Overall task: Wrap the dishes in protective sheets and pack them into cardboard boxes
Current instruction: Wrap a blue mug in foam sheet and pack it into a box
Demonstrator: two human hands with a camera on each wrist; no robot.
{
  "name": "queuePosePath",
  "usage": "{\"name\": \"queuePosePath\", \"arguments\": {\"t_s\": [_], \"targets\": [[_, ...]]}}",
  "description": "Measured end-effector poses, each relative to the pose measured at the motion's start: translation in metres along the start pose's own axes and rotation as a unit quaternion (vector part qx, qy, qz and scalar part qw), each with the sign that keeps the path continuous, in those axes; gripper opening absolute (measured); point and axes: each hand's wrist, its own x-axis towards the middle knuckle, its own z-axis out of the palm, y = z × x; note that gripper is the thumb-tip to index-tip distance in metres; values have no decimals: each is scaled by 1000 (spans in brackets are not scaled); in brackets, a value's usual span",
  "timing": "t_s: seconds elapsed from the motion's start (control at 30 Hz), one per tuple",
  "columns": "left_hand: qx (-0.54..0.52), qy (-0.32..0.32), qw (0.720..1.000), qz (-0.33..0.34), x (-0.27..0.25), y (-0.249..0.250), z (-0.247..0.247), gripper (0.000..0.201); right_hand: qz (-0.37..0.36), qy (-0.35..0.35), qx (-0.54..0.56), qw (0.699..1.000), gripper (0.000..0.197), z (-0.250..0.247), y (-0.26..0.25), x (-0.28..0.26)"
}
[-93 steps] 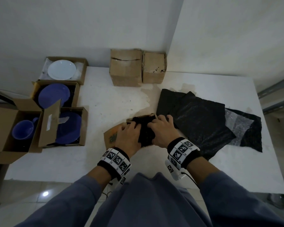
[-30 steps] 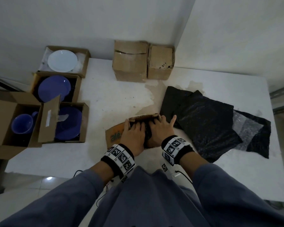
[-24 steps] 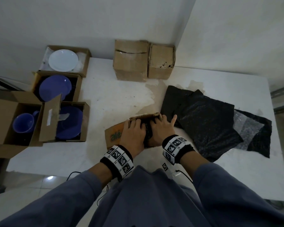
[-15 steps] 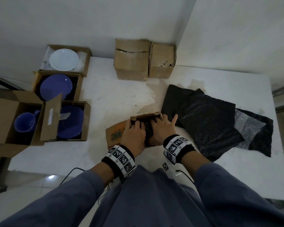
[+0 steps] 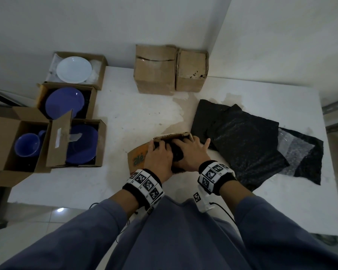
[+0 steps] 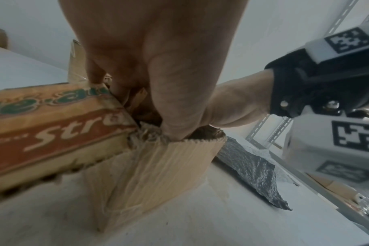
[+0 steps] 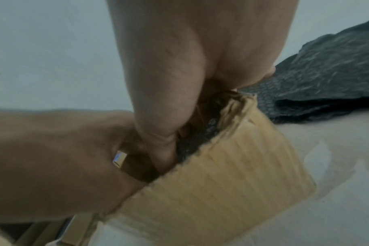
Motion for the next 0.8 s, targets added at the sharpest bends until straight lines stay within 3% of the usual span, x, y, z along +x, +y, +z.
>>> {"name": "queuePosePath", "arguments": {"t_s": [0.53,0.73,0.8], "targets": [[6,-54,998,-22,10,4,-8,80,4,-34,-28,999,80,-8,-3,2],[-11,-59,998,-34,14,7,-12,74,26,-26,-30,999,70,-7,-4,4],[-14,-60,997,-53,15,6,-11,81,40,-27,-40,998,71,-7,-4,4]]}}
